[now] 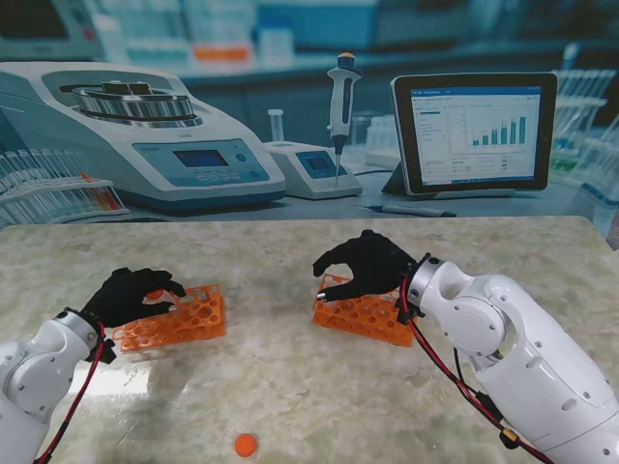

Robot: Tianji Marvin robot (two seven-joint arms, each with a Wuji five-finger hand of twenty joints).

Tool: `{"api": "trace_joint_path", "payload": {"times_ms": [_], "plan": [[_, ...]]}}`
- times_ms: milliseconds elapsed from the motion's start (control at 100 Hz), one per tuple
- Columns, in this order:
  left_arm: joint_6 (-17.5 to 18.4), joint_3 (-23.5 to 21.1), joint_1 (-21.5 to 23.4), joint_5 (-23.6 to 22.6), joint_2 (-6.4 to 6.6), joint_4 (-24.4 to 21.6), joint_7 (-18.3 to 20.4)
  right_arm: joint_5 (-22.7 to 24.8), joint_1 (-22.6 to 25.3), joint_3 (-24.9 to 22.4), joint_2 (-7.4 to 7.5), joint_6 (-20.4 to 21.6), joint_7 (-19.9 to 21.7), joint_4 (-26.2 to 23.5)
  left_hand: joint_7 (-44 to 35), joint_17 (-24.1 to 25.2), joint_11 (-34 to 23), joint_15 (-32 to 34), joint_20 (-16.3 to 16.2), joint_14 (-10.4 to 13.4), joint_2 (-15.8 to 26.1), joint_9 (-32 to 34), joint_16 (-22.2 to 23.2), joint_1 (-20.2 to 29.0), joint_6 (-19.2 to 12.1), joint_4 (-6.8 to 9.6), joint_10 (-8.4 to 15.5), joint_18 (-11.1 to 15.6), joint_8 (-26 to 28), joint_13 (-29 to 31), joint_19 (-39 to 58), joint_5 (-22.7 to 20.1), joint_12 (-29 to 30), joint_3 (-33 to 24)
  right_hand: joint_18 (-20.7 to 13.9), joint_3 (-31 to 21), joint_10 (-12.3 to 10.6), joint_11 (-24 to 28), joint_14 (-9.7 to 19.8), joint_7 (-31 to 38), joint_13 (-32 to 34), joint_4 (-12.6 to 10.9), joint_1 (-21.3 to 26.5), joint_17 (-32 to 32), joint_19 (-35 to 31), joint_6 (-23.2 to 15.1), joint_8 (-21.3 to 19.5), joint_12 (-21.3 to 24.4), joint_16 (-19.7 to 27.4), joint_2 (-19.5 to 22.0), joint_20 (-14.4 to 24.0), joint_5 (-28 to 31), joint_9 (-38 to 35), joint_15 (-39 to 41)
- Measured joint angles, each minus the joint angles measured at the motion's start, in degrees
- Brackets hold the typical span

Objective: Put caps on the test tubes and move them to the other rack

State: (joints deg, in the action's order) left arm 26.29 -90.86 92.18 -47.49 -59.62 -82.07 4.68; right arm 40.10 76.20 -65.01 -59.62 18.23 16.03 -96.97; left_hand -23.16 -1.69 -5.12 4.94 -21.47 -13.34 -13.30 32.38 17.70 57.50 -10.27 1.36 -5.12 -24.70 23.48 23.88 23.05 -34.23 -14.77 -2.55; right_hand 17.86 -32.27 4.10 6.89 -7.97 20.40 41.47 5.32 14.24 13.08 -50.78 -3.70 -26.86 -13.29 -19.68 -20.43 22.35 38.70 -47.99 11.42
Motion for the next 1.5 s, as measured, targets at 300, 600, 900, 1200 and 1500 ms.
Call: {"api": "trace_joint_path", "payload": {"times_ms": [300, 600, 900, 1200, 1500], "plan": [[-0.3, 0.4, -0.3, -0.4, 0.21, 0.0, 1.1, 0.0, 0.2, 0.0, 0.02, 0.1, 0.0, -0.1, 3.0, 2.2, 1.0, -1.3, 0.6, 1.7, 4.0, -3.3, -2.0, -2.7, 0.6, 0.09, 0.0, 1.0, -2.6, -4.8, -6.3, 1.6, 2.7, 0.0, 0.0, 0.0, 0.0, 0.0, 0.0, 0.0, 0.0, 0.0, 0.0, -0.1, 0.0, 0.0, 0.0, 0.0, 0.0, 0.0, 0.0, 0.0, 0.0, 0.0], [-0.2, 1.3, -1.5, -0.5, 0.35, 0.8, 0.9, 0.1, 0.4, -0.3, 0.03, 0.3, 0.0, -0.3, 4.4, 3.7, 1.1, -1.7, 0.6, 2.6, 5.7, -4.9, -2.8, -3.4, 1.3, 0.09, 0.0, 2.8, -4.0, -7.0, -10.4, 2.6, 3.5, 0.6, 0.0, 0.0, 0.0, 0.0, 0.0, 0.0, 0.0, 0.0, 0.0, -0.1, 0.0, 0.0, 0.0, 0.0, 0.0, 0.0, 0.0, 0.0, 0.0, 0.0], [-0.7, 3.0, -3.7, -0.9, 0.69, 2.6, 1.9, 0.4, 1.2, -1.0, 0.03, 0.4, -0.1, -0.6, 5.7, 4.4, 1.1, -2.4, 0.6, 4.4, 8.2, -5.8, -3.5, -4.2, 3.2, 0.11, 0.3, 4.1, -5.4, -8.8, -13.4, 4.1, 3.6, 0.9, 0.0, 0.0, 0.0, 0.0, 0.0, 0.0, 0.0, 0.0, 0.0, -0.1, 0.1, 0.0, 0.0, 0.0, 0.0, 0.0, 0.0, 0.0, 0.0, 0.0], [-1.4, 5.0, -6.4, -0.4, 0.68, 5.8, 1.4, 0.6, 1.7, -1.4, 0.05, 0.9, -0.2, -1.0, 6.2, 5.0, 1.5, -2.4, 0.6, 5.2, 9.1, -6.8, -3.6, -4.2, 3.4, 0.11, 0.4, 4.9, -5.5, -10.3, -14.8, 4.6, 4.1, 1.2, 0.0, 0.0, 0.0, 0.0, 0.0, 0.0, 0.0, 0.0, 0.0, -0.2, 0.3, 0.0, 0.0, 0.0, 0.0, 0.0, 0.1, 0.0, 0.0, 0.0], [-1.8, 6.6, -8.4, 0.5, 0.68, 8.0, 1.1, 0.7, 2.0, -1.6, 0.08, 1.3, -0.4, -1.2, 6.2, 5.0, 1.5, -2.4, 0.6, 5.5, 9.2, -6.8, -3.6, -4.2, 3.4, 0.11, 0.8, 5.0, -5.5, -10.3, -15.7, 5.0, 4.8, 1.3, 0.0, 0.0, 0.0, 0.0, 0.0, 0.0, -0.7, 0.0, 0.0, -0.5, 0.6, 0.0, 0.0, 0.0, 0.0, 0.0, 0.1, 0.0, 0.0, 0.0]]}}
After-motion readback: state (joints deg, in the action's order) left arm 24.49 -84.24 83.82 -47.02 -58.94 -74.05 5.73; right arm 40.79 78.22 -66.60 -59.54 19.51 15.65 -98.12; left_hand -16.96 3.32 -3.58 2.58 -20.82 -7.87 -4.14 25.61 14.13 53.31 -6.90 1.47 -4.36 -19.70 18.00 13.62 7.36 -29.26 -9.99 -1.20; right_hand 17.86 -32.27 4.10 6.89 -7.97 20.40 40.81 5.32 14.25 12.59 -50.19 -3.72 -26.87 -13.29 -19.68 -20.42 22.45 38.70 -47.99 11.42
